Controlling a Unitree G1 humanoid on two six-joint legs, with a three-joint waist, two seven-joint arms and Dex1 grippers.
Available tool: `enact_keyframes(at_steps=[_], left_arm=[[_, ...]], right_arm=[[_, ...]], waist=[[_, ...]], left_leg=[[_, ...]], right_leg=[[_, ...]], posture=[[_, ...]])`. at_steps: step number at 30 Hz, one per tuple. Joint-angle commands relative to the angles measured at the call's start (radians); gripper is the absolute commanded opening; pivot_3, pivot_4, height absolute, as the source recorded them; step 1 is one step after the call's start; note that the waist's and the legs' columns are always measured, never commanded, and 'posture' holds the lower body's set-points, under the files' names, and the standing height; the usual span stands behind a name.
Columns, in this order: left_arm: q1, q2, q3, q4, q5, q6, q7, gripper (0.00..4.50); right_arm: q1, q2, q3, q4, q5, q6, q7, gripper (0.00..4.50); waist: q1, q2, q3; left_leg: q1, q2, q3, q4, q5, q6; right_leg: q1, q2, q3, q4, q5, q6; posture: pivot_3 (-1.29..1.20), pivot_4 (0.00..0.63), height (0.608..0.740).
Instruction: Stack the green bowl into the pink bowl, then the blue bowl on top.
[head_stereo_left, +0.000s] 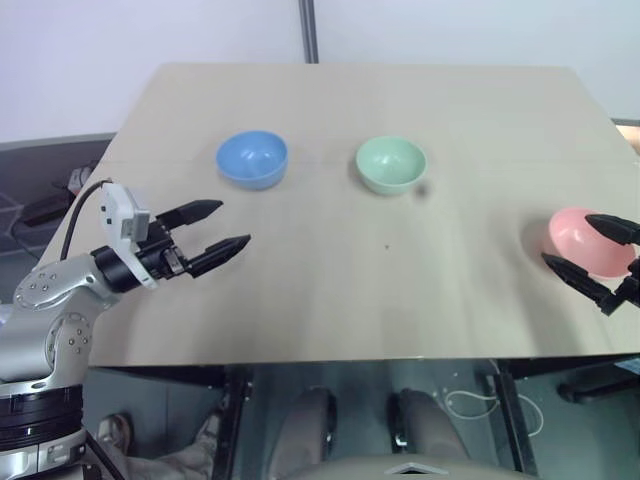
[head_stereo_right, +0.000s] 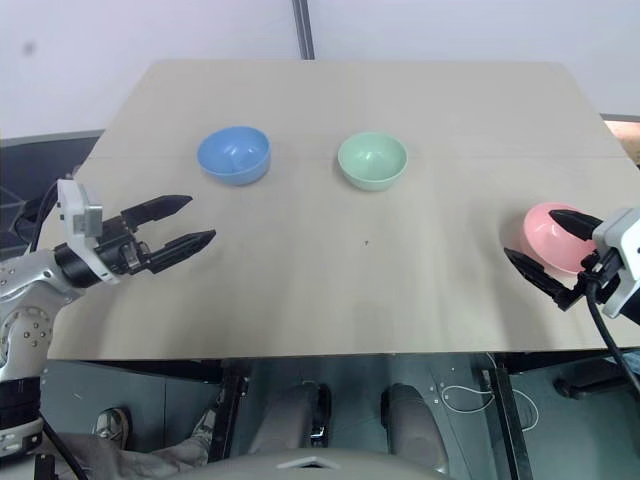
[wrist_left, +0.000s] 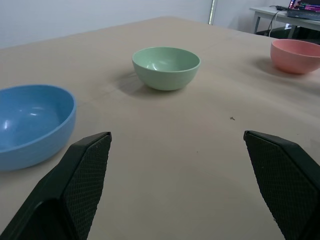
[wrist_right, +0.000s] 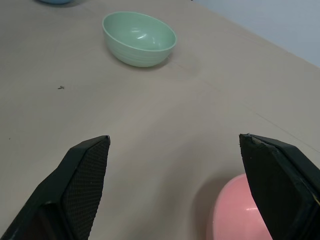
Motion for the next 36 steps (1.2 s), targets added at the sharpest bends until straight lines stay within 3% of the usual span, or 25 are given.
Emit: enact_keyframes(at_steps=[1, 5, 13, 21, 31, 36], left_arm=[[-0.007, 0.012, 0.027, -0.025, -0.022, 0.000, -0.010, 4.50], [-0.019, -0.002, 0.021, -0.053, -0.052, 0.011, -0.016, 4.50], [-0.038, -0.026, -0.063, -0.114, -0.078, -0.044, -0.157, 4.50], [-0.138, -0.099, -0.133, -0.114, -0.083, -0.074, -0.185, 4.50], [-0.129, -0.090, -0.110, -0.144, -0.162, -0.034, -0.203, 4.50], [-0.138, -0.112, -0.101, -0.131, -0.191, -0.020, -0.169, 4.50]], right_arm=[[-0.019, -0.022, -0.012, -0.006, 0.008, 0.001, -0.006, 4.48], [-0.043, -0.025, 0.028, 0.016, -0.030, -0.005, -0.035, 4.48], [-0.078, -0.037, 0.129, 0.031, -0.151, 0.172, -0.226, 4.48], [-0.273, 0.031, 0.335, 0.269, -0.232, 0.272, -0.352, 4.48], [-0.320, 0.036, 0.368, 0.342, -0.277, 0.204, -0.343, 0.03], [-0.329, 0.048, 0.396, 0.255, -0.264, 0.139, -0.303, 0.03]], waist=[[0.000, 0.000, 0.000], [0.000, 0.000, 0.000], [0.001, 0.000, 0.000], [-0.004, 0.000, 0.000], [-0.001, 0.000, 0.000], [-0.002, 0.001, 0.000]], left_leg=[[0.000, 0.000, 0.000, 0.000, 0.000, 0.000], [0.000, 0.000, 0.000, 0.000, 0.000, 0.000], [0.000, 0.000, 0.000, 0.000, 0.000, 0.000], [0.000, 0.000, 0.002, 0.000, 0.000, 0.000], [-0.003, 0.000, 0.002, 0.000, 0.000, 0.000], [-0.002, 0.000, 0.002, 0.000, 0.000, 0.001]], right_leg=[[0.000, 0.000, 0.000, 0.000, 0.000, 0.000], [0.000, 0.000, 0.000, 0.000, 0.000, 0.000], [0.000, 0.000, 0.000, 0.000, 0.000, 0.000], [0.000, 0.003, 0.000, 0.001, 0.000, 0.000], [-0.004, 0.005, 0.001, 0.000, 0.000, 0.000], [-0.004, 0.005, 0.001, 0.001, 0.000, 0.000]], posture=[[0.00, 0.150, 0.740], [0.00, 0.150, 0.740], [0.00, 0.150, 0.740], [0.00, 0.150, 0.740], [0.00, 0.150, 0.740], [0.00, 0.150, 0.740]])
